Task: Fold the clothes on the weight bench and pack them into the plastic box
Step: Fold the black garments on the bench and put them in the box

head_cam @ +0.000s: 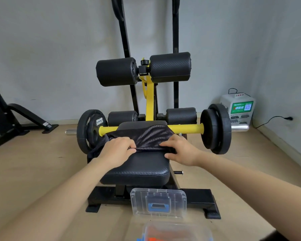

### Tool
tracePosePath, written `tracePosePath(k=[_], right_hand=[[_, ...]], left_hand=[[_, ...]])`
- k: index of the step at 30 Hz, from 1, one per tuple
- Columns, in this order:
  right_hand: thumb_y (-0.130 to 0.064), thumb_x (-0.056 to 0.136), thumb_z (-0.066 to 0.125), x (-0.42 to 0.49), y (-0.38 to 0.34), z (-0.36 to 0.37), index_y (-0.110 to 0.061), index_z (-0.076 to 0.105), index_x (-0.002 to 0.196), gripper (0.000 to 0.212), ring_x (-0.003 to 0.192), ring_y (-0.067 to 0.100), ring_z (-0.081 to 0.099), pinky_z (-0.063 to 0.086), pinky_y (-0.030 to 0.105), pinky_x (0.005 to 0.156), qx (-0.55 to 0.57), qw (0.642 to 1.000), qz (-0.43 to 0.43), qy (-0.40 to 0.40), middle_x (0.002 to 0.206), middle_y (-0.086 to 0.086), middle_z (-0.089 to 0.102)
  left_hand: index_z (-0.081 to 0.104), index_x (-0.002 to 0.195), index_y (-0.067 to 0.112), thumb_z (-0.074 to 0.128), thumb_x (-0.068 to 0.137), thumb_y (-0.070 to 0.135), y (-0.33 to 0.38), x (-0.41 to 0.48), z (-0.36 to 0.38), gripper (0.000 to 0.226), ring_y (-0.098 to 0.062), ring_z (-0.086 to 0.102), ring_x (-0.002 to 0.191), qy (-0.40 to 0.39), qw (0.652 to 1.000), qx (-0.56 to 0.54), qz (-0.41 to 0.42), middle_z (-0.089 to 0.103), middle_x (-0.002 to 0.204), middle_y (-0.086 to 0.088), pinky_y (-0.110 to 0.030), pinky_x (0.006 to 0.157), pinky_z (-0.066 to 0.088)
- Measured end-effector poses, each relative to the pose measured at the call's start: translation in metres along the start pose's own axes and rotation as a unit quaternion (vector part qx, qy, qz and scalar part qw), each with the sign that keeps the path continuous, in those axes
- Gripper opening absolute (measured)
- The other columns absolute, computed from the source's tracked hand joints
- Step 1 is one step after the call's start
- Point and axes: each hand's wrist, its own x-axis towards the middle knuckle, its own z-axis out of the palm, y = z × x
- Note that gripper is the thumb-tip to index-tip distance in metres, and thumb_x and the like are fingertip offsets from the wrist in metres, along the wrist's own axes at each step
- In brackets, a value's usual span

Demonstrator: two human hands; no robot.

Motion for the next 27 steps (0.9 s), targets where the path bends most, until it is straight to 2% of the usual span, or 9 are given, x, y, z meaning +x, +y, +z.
tracePosePath(k=[4, 8, 10, 13, 15, 17, 21, 24, 27], right_hand=[[-0.04, 0.095, 0.058, -0.018, -0.016, 0.009, -0.033, 0.051, 0.14, 0.046, 0.114, 0.02, 0.033, 0.035, 0.042, 0.106, -0.033, 0.998, -0.056, -0.004, 0.124, -0.003, 0.042], [-0.028, 0.091, 0.068, -0.033, -0.023, 0.001, -0.031, 0.058, 0.134, 0.044, 0.109, 0.012, 0.041, 0.033, 0.023, 0.101, 0.05, 0.993, -0.106, -0.018, 0.12, -0.008, 0.051], [-0.02, 0.088, 0.072, -0.038, -0.018, -0.003, -0.028, 0.063, 0.126, 0.04, 0.107, 0.005, 0.05, 0.042, 0.022, 0.098, 0.131, 0.989, -0.062, 0.031, 0.116, -0.009, 0.056], [-0.016, 0.082, 0.079, -0.042, 0.0, -0.007, -0.024, 0.062, 0.116, 0.039, 0.097, 0.011, 0.059, 0.052, 0.023, 0.085, 0.197, 0.974, 0.051, 0.095, 0.108, -0.002, 0.058], [-0.021, 0.076, 0.084, -0.044, 0.014, -0.006, -0.022, 0.058, 0.113, 0.046, 0.091, 0.017, 0.06, 0.051, 0.021, 0.075, 0.23, 0.96, 0.128, 0.092, 0.103, 0.001, 0.058], [-0.03, 0.071, 0.088, -0.048, 0.025, -0.001, -0.02, 0.055, 0.114, 0.055, 0.092, 0.019, 0.062, 0.05, 0.026, 0.074, 0.263, 0.945, 0.184, 0.067, 0.102, 0.001, 0.059], [-0.035, 0.068, 0.089, -0.052, 0.031, 0.013, -0.018, 0.059, 0.11, 0.054, 0.092, 0.017, 0.064, 0.048, 0.026, 0.069, 0.324, 0.918, 0.218, 0.075, 0.099, 0.003, 0.066], [-0.021, 0.073, 0.087, -0.048, 0.028, 0.017, -0.014, 0.063, 0.103, 0.04, 0.088, 0.022, 0.067, 0.052, 0.032, 0.075, 0.39, 0.891, 0.207, 0.104, 0.095, 0.011, 0.068], [-0.009, 0.081, 0.079, -0.047, 0.031, 0.014, -0.012, 0.064, 0.101, 0.025, 0.086, 0.023, 0.07, 0.056, 0.035, 0.08, 0.373, 0.899, 0.2, 0.115, 0.089, 0.015, 0.068]], left_hand=[[0.068, 0.097, 0.037, 0.06, 0.096, 0.041, -0.015, -0.024, -0.013, 0.009, -0.014, 0.062, 0.097, -0.056, 0.998, -0.002, -0.009, 0.065, 0.1, 0.018, -0.04, 0.086, 0.052], [0.064, 0.082, 0.042, 0.066, 0.09, 0.04, -0.021, -0.044, -0.024, 0.009, -0.005, 0.062, 0.09, -0.072, 0.997, -0.01, -0.026, 0.065, 0.091, 0.021, -0.033, 0.079, 0.053], [0.067, 0.091, 0.042, 0.067, 0.086, 0.04, -0.018, -0.049, -0.023, 0.006, -0.004, 0.06, 0.094, -0.059, 0.998, -0.016, -0.019, 0.063, 0.098, 0.022, -0.031, 0.079, 0.053], [0.067, 0.107, 0.039, 0.068, 0.084, 0.04, -0.007, -0.05, -0.015, 0.024, -0.004, 0.054, 0.101, -0.007, 0.999, -0.045, 0.017, 0.06, 0.107, 0.021, -0.032, 0.083, 0.052], [0.064, 0.118, 0.039, 0.067, 0.087, 0.04, 0.006, -0.048, -0.011, 0.031, -0.003, 0.05, 0.109, 0.015, 0.995, -0.087, 0.05, 0.058, 0.117, 0.023, -0.032, 0.089, 0.048], [0.058, 0.13, 0.042, 0.063, 0.091, 0.042, 0.021, -0.045, -0.005, 0.039, -0.001, 0.044, 0.122, -0.014, 0.989, -0.121, 0.087, 0.053, 0.131, 0.025, -0.031, 0.099, 0.043], [0.047, 0.143, 0.045, 0.053, 0.098, 0.046, 0.048, -0.039, 0.005, 0.046, -0.002, 0.032, 0.137, -0.077, 0.984, -0.107, 0.118, 0.042, 0.149, 0.024, -0.035, 0.112, 0.034], [0.048, 0.143, 0.046, 0.049, 0.099, 0.048, 0.053, -0.033, 0.007, 0.044, -0.005, 0.034, 0.137, -0.082, 0.987, -0.068, 0.121, 0.042, 0.15, 0.023, -0.037, 0.109, 0.035], [0.05, 0.14, 0.048, 0.05, 0.099, 0.047, 0.051, -0.029, 0.008, 0.041, -0.002, 0.034, 0.135, -0.081, 0.988, -0.069, 0.117, 0.043, 0.147, 0.026, -0.036, 0.106, 0.036]])
